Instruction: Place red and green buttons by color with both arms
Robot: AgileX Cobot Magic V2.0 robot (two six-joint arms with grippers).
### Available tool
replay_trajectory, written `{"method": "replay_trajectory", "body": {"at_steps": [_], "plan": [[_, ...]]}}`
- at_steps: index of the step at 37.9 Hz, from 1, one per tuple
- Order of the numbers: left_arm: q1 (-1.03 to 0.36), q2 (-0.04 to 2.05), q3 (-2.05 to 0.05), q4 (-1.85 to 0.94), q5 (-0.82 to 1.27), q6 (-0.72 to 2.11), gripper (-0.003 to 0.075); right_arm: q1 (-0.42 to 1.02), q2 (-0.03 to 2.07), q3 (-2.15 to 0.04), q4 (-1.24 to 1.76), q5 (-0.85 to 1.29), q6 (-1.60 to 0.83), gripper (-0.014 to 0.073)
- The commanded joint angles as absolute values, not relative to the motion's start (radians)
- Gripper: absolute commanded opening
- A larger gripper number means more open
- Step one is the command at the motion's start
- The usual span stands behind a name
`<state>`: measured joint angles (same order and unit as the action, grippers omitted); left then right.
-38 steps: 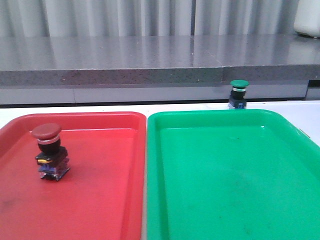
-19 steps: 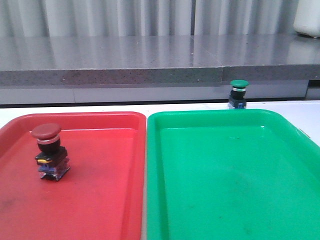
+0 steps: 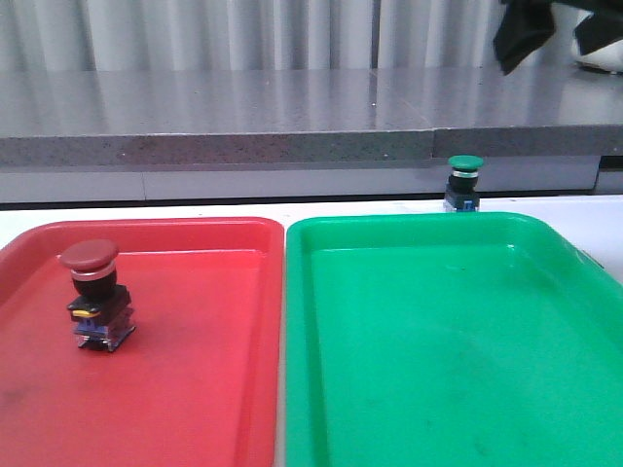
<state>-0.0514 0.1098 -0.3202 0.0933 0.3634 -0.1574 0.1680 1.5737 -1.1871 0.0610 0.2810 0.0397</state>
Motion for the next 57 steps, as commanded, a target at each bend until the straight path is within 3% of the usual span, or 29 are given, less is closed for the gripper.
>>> {"method": "replay_trajectory", "body": {"at_steps": [1,19,32,35,41,45,50,57], "plan": [[-0.047,0.119,-0.346,0.087,0.281,-0.169,-0.0020,0.182,1.625,-1.297,0.085,0.273,0.086,0.0590],[-0.047,0.119,-0.346,0.087,0.281,-0.169,-0.0020,0.175,1.938,-1.536,0.085,0.345,0.140,0.0590],[-0.047,0.119,-0.346,0.087,0.281,-0.169,-0.0020,0.154,2.020,-1.606,0.085,0.356,0.147,0.0587],[-0.047,0.119,-0.346,0.087,0.281,-0.169,-0.0020,0.149,2.020,-1.606,0.085,0.357,0.147,0.0528],[-0.047,0.119,-0.346,0.087,0.281,-0.169,-0.0020,0.145,2.020,-1.606,0.085,0.354,0.147,0.0288],[-0.047,0.119,-0.346,0.087,0.281,-0.169,-0.0020,0.145,2.015,-1.606,0.085,0.350,0.147,0.0175],[-0.047,0.119,-0.346,0.087,0.281,-0.169,-0.0020,0.145,1.992,-1.606,0.085,0.353,0.147,0.0104],[-0.047,0.119,-0.346,0.087,0.281,-0.169,-0.0020,0.147,1.912,-1.606,0.085,0.364,0.147,0.0095]]}}
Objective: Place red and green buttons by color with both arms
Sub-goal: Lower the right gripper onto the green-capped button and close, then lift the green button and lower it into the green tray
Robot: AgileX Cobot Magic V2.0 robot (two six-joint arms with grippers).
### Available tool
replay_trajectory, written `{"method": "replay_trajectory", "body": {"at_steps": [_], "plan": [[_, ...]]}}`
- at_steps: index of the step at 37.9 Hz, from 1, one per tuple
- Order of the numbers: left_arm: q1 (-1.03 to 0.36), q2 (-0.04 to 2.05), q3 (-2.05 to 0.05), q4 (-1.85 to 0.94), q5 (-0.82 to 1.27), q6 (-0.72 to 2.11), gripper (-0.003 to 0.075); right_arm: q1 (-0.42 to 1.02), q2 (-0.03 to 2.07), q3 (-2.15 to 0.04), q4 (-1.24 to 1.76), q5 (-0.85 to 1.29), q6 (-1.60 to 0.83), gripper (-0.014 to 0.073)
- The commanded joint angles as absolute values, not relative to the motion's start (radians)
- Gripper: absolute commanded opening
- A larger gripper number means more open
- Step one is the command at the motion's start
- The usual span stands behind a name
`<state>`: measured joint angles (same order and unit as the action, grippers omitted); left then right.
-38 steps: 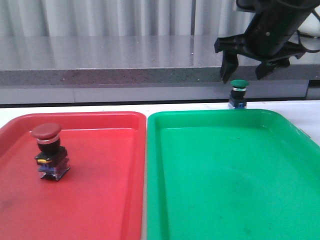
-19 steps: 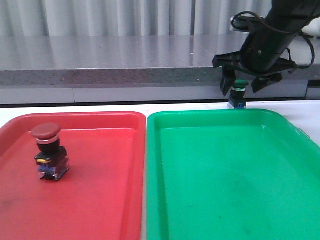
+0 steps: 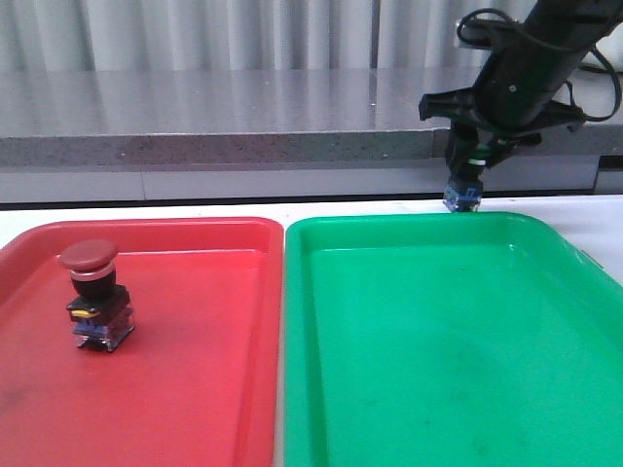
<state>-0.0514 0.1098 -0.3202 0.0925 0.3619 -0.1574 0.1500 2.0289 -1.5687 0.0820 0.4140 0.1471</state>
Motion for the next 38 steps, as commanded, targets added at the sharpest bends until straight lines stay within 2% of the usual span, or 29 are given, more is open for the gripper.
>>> {"method": "replay_trajectory", "body": {"at_steps": [1,9,20,30,38], "plan": [[-0.047,0.119,-0.346,0.087,0.281,-0.169,-0.0020,0.147,1.900,-1.603,0.085,0.369,0.147,0.0095],[-0.047,0.119,-0.346,0.087,0.281,-0.169,-0.0020,0.192,1.738,-1.483,0.076,0.371,0.124,0.0095],[-0.047,0.119,-0.346,0.087,0.281,-0.169,-0.0020,0.334,1.498,-1.097,0.074,0.241,0.119,0.0095],[-0.047,0.119,-0.346,0.087,0.281,-0.169,-0.0020,0.453,1.479,-0.872,0.068,0.192,0.117,0.0095],[-0.047,0.119,-0.346,0.087,0.281,-0.169,-0.0020,0.461,1.479,-0.808,-0.008,0.156,0.117,0.0095]]}}
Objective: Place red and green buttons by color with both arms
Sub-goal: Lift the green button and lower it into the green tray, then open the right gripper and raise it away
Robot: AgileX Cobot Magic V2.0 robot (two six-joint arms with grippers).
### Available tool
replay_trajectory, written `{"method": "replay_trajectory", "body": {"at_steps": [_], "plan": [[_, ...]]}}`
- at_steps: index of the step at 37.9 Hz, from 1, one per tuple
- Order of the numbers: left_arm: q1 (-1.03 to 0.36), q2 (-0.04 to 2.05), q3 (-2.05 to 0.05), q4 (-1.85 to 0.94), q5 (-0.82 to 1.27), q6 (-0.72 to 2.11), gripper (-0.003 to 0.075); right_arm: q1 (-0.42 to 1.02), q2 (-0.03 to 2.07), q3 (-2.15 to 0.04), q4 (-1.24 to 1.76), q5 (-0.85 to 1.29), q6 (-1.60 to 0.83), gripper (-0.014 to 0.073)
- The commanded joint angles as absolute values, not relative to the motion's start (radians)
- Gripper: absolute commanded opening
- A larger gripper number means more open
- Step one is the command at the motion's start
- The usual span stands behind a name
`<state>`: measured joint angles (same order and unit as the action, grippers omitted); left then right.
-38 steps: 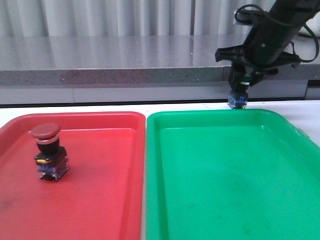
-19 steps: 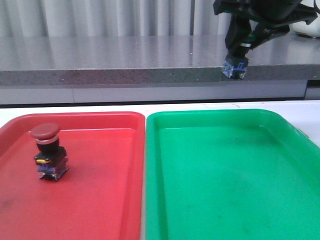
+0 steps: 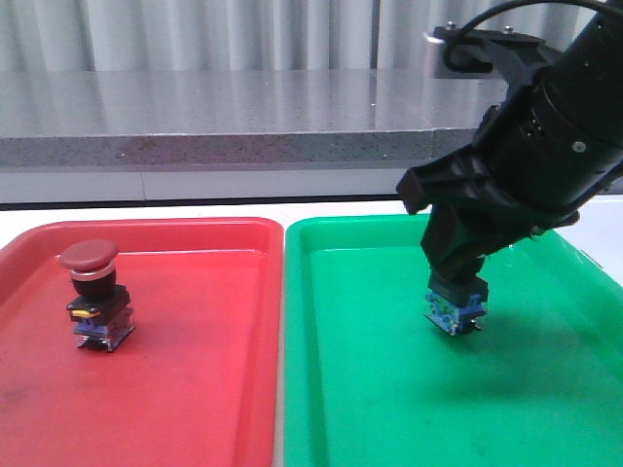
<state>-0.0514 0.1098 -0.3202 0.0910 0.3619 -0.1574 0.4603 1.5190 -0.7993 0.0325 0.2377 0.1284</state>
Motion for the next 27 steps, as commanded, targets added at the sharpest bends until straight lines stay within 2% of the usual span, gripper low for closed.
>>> {"method": "replay_trajectory", "body": {"at_steps": [1,14,18,23,27], "plan": [[-0.047,0.119,-0.346,0.087,0.281,-0.169,-0.0020,0.461,1.479,-0.805,-0.015,0.158,0.117,0.0095],[-0.047,0.119,-0.346,0.087,0.281,-0.169,-0.0020,0.461,1.480,-0.783,-0.016,0.158,0.117,0.0107],[-0.047,0.119,-0.346,0.087,0.281,-0.169,-0.0020,0.461,1.480,-0.783,-0.016,0.165,0.117,0.0192],[-0.047,0.119,-0.346,0.087,0.281,-0.169,-0.0020,0.461,1.480,-0.783,-0.016,0.173,0.117,0.0358],[-0.047,0.119,-0.346,0.087,0.281,-0.169,-0.0020,0.461,1.480,-0.785,-0.016,0.172,0.117,0.0440]]}}
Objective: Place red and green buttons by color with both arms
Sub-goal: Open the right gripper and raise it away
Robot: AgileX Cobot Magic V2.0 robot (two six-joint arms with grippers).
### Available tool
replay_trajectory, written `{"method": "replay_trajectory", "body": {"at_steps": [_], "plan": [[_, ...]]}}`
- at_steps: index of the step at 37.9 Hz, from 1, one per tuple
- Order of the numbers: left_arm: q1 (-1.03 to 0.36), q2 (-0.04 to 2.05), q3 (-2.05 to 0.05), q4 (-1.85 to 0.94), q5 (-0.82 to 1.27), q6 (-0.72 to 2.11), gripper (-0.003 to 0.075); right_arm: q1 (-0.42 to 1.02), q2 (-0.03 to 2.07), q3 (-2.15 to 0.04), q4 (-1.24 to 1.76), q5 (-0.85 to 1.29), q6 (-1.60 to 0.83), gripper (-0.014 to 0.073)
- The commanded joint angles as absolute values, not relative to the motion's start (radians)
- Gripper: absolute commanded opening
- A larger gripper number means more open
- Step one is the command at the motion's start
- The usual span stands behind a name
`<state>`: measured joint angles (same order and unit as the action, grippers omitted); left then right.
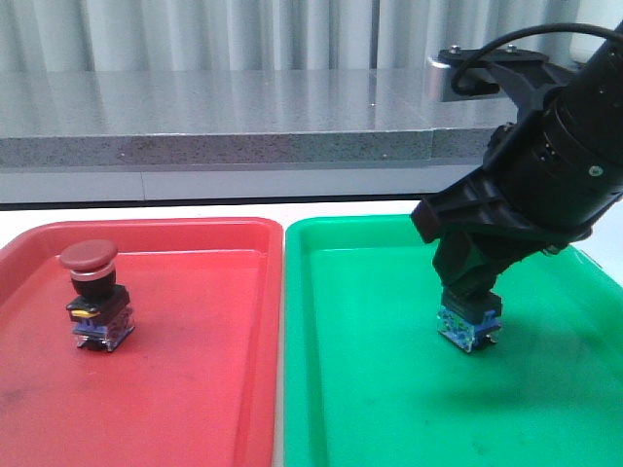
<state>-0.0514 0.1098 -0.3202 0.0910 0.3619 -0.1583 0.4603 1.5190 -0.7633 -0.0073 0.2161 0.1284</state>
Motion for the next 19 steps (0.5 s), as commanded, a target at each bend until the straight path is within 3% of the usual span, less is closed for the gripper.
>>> {"method": "replay_trajectory", "body": {"at_steps": [1,14,19], "plan": [[-0.047,0.119,-0.346,0.087,0.281,-0.169,-0.0020,0.461,1.480,-0.786,-0.015,0.172,0.117,0.0455],[-0.047,0.119,-0.346,0.087,0.281,-0.169,-0.0020,0.450,1.302,-0.913,-0.015,0.245,0.136,0.0462],[-0.047,0.119,-0.346,0.087,0.281,-0.169,-0.0020,0.383,1.247,-1.004,-0.016,0.296,0.179,0.0360]]}}
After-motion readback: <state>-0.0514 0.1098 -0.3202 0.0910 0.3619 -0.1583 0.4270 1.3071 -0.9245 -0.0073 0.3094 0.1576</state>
